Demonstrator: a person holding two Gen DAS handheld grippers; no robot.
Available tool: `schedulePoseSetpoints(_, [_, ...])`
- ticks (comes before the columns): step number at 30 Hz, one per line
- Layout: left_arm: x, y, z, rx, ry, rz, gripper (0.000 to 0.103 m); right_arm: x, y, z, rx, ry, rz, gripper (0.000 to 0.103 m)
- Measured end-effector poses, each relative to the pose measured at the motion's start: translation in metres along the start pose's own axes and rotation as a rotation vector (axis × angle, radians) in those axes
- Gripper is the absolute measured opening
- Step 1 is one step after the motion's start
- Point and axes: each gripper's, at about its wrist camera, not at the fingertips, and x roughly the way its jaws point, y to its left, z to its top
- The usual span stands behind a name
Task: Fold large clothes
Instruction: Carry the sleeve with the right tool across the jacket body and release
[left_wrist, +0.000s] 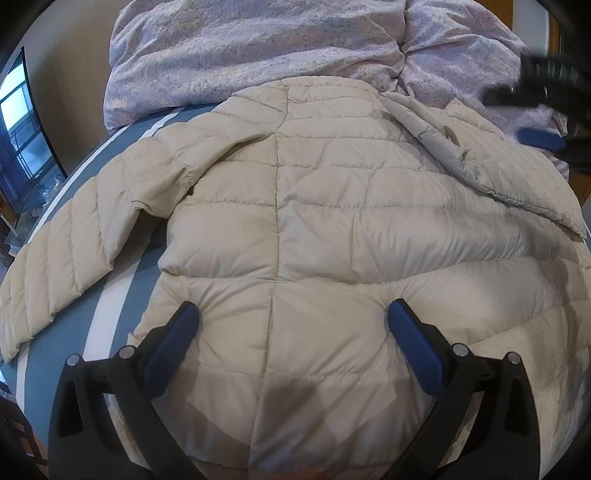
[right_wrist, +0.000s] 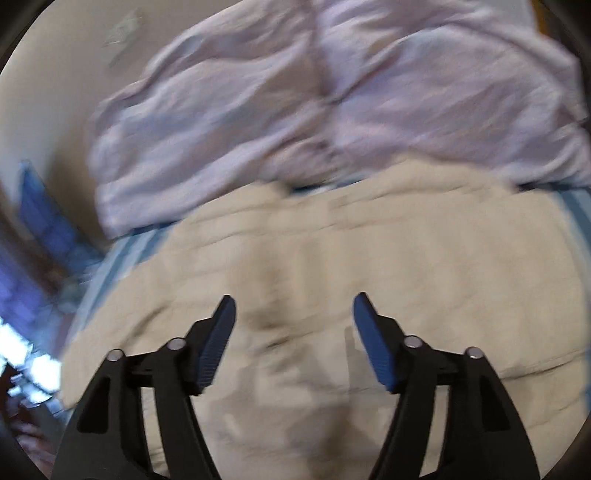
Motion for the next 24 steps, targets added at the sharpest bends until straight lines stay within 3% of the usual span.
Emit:
schedulePoseSetpoints(2, [0.0,0.0,0.0,0.0,0.0,0.0,0.101,0.016,-0.017,-0.003,0.015,0.023,-0.107,0.071])
schedulePoseSetpoints(4, [0.0,0.0,0.0,-0.001,0.0,-0.001,0.101,0.03,-0.028,-0.008,0.056,0.069,-0.131,0.071])
schedulePoseSetpoints(9, [-0.001,0.0,-0.001,-0.003,0.001,-0.003,0.101,0.049,-0.019,-0.017,0.051,0.088,-0.148,0.085])
schedulePoseSetpoints(13, [-0.001,0.0,0.0,-0.003,0.002,-0.003,0.101,0.055,0.0,-0.019,0.021,0.09,-0.125,0.088])
schedulePoseSetpoints(24, [0.0,-0.001,0.0,-0.002,0.0,0.0,0.101,0.067,0.012,-0.029,-0.05,0.115,-0.182,0.1])
